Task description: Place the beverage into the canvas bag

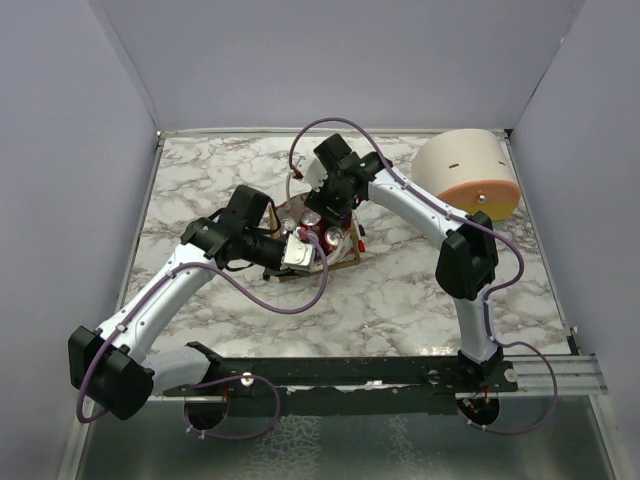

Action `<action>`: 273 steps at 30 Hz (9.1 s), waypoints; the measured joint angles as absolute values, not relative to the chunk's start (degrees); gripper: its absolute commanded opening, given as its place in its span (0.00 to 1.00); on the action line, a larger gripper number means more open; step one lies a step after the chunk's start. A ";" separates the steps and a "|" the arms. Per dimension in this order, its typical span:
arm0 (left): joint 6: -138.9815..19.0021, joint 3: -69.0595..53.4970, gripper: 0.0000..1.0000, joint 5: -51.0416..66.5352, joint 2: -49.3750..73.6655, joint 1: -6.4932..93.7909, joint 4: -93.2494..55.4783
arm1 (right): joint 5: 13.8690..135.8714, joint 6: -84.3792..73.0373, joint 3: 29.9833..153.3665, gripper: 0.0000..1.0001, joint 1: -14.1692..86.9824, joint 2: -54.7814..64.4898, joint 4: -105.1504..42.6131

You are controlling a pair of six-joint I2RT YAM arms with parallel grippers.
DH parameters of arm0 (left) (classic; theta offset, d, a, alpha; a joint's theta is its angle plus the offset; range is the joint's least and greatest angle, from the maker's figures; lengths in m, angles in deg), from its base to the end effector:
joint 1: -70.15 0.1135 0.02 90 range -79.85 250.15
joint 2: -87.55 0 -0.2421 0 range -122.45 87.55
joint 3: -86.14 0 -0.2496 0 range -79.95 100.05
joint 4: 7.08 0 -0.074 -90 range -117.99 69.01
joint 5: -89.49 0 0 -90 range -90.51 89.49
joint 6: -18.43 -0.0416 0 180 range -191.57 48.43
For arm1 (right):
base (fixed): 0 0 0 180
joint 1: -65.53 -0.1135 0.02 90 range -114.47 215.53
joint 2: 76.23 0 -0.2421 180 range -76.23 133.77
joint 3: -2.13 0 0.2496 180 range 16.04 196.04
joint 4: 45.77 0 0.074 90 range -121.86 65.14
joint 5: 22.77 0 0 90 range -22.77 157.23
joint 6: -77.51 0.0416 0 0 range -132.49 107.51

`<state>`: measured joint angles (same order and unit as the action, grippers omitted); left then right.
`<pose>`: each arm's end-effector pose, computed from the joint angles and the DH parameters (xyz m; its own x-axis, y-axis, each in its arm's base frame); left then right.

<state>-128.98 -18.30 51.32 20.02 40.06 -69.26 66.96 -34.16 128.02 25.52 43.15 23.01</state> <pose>0.1852 -0.1451 0.2913 0.2190 0.4749 -0.8524 0.9724 -0.1787 0.1502 0.3376 0.2831 0.2504 -0.3933 -0.8122 -0.4309 -0.8463 0.5030 -0.1757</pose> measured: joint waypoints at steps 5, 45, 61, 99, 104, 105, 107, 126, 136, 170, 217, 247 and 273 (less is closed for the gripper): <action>-129.00 -18.39 0.00 51.23 20.07 40.06 -69.22 | 67.17 -34.88 125.40 0.46 25.52 43.15 21.22; -129.17 -19.13 0.00 50.49 21.51 40.06 -69.22 | 68.01 -35.25 124.72 0.75 25.55 43.10 19.10; -129.41 -19.44 0.00 50.47 21.58 40.06 -69.26 | 69.86 -35.03 125.47 0.74 26.14 40.26 19.49; -129.59 -19.44 0.00 50.34 21.66 40.06 -69.26 | 71.35 -35.73 122.19 0.47 26.27 38.45 19.40; -129.61 -19.44 0.00 50.16 21.79 40.06 -69.24 | 71.28 -35.86 122.19 0.47 26.27 38.75 18.94; -129.61 -19.44 0.00 50.16 21.79 40.06 -69.24 | 71.22 -35.91 122.21 0.48 26.25 38.88 18.83; -129.61 -19.44 0.00 50.14 21.82 40.06 -69.24 | 70.96 -35.93 122.45 0.48 26.20 39.23 18.46; -129.83 -19.55 0.00 50.01 21.88 40.06 -69.30 | 64.51 -36.82 122.58 0.44 26.27 40.59 12.54; -130.05 -19.55 0.00 49.99 21.88 40.06 -69.30 | 63.92 -36.85 120.92 0.44 26.27 40.48 9.28; -119.99 -17.34 0.45 47.43 24.51 42.05 -65.92 | 77.80 -34.53 101.29 0.65 35.19 8.37 6.59; -83.45 -19.09 0.99 -6.34 29.86 62.16 -29.66 | 62.52 -24.85 90.10 1.00 58.27 -12.98 -2.81; -79.41 -18.98 0.99 2.08 38.95 66.07 -36.28 | 76.92 -24.76 86.67 1.00 67.45 -24.06 -2.67; -79.19 -17.47 0.99 2.47 36.70 66.42 -39.60 | 83.20 -26.27 83.79 1.00 70.13 -28.00 -1.21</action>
